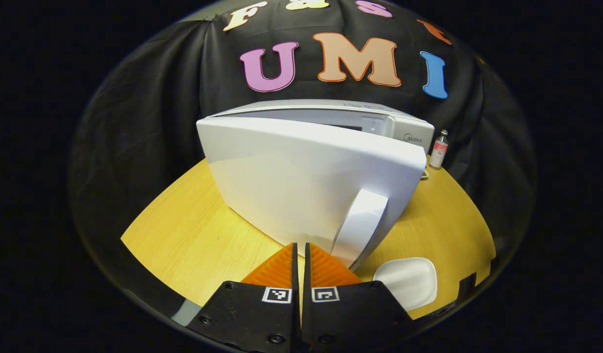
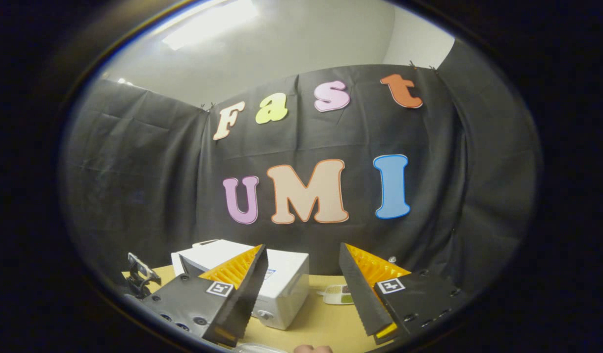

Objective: Open the microwave oven with the left hand, put the food in, and close the microwave oven.

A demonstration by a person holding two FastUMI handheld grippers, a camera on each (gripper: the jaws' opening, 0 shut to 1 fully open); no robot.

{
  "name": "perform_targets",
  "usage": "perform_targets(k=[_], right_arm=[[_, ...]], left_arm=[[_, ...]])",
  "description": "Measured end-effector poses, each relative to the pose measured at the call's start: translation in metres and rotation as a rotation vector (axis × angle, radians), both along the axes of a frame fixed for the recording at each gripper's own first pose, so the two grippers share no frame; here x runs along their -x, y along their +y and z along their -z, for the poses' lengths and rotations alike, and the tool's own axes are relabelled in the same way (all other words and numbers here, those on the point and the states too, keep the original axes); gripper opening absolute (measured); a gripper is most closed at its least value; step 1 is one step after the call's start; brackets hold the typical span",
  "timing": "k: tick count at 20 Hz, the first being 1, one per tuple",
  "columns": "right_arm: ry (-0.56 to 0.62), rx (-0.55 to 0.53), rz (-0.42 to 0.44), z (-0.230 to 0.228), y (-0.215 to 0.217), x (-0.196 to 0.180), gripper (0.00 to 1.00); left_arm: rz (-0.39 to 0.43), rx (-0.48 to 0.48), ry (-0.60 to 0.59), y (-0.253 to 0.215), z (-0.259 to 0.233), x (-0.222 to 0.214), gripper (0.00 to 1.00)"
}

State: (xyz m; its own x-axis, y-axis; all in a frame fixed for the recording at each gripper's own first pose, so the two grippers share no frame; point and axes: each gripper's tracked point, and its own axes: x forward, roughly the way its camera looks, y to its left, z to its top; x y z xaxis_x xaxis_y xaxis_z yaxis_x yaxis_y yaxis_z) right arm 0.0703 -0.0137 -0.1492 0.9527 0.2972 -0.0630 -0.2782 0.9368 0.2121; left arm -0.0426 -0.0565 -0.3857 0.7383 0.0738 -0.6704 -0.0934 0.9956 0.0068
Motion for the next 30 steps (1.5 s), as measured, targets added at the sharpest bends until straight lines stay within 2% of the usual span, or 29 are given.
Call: perform_targets(k=[3,18,20,23,26,30], right_arm=[[-0.008,0.011,0.013,-0.003,-0.008,0.003,0.84],[-0.014,0.022,0.065,-0.006,-0.034,0.010,0.84],[-0.012,0.032,0.073,-0.005,-0.036,0.008,0.84],[-0.024,0.038,0.077,-0.010,-0.036,0.006,0.84],[-0.012,0.034,0.068,-0.006,-0.030,0.004,0.84],[-0.009,0.042,0.058,-0.005,-0.021,0.003,0.84]], left_arm=[[0.059,-0.077,-0.010,-0.011,0.003,-0.020,0.01],[0.120,-0.076,-0.060,-0.040,-0.002,-0.110,0.00],[0.099,-0.090,-0.072,-0.036,-0.006,-0.120,0.01],[0.048,0.004,-0.032,-0.036,0.003,-0.118,0.00],[0.003,0.021,-0.010,-0.030,0.013,-0.118,0.00],[-0.025,0.034,-0.040,-0.032,0.010,-0.124,0.01]])
